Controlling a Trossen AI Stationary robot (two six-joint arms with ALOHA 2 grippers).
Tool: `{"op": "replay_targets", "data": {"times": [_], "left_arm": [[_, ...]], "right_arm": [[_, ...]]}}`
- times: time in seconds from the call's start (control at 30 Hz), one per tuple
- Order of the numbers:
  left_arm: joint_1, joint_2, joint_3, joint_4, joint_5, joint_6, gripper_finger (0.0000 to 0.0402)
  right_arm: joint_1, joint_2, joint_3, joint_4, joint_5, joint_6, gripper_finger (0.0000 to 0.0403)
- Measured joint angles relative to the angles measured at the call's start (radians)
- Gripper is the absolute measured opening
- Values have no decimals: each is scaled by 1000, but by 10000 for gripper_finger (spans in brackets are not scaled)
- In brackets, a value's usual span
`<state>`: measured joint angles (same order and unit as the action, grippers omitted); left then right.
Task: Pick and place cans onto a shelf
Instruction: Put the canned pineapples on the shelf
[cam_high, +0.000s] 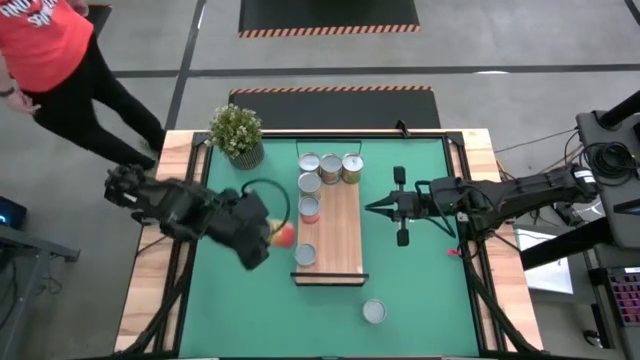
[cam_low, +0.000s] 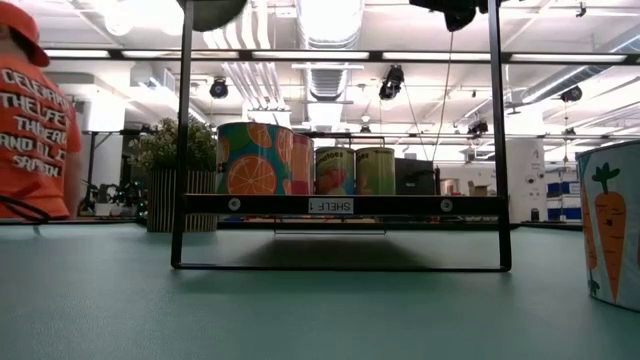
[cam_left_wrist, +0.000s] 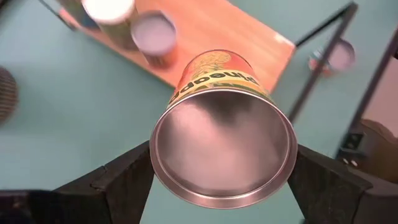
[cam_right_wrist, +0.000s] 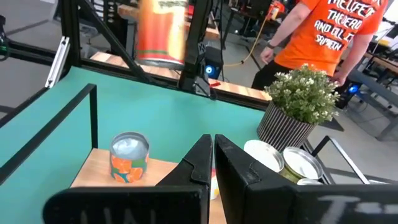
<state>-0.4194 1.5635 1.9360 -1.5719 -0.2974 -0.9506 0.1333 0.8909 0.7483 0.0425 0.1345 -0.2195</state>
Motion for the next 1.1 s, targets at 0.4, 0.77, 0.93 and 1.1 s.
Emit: {"op": "replay_targets", "data": {"times": [0.4,0.77,0.93,1.1], "left_arm": [[190,234,278,0,0,371,309],[253,411,410,4,58,558,309],[268,460,408,17,62,590,309],[279,512,407,64,75,625,309]], "right_arm": [[0,-182,-96,10,-1,-1,9],[0,-263,-138,14,-3,-1,9],[0,-267,-141,14,-3,-12,9],[0,-267,-141,14,-3,-12,9]]}}
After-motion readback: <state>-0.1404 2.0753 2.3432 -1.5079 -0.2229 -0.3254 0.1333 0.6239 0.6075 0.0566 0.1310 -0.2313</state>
